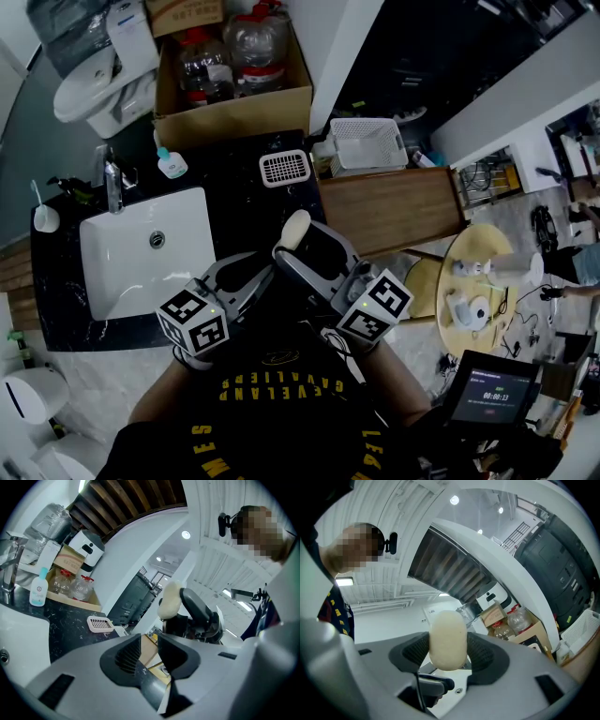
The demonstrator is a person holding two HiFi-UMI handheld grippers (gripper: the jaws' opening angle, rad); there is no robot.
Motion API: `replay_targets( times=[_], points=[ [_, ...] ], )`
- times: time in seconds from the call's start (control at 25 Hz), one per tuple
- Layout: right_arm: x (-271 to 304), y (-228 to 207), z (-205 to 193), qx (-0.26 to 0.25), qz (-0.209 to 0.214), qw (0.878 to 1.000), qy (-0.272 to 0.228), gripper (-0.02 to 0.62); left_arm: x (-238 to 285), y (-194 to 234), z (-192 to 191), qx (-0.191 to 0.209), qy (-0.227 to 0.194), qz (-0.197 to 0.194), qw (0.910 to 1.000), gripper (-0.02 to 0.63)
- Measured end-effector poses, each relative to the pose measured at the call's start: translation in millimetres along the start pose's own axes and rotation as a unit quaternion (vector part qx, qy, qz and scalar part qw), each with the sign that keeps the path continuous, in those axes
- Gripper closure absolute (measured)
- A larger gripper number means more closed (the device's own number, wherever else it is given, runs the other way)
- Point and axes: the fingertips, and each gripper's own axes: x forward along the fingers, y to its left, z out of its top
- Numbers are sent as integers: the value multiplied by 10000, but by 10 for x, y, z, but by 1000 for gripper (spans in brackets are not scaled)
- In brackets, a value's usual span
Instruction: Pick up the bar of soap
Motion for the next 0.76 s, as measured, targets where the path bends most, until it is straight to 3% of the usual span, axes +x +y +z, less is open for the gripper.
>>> replay_targets(
  times=[0.76],
  points=[
    [17, -31, 8, -103, -71, 9999, 45, 330, -30, 13, 9, -46, -1, 17, 10000, 488]
  ],
)
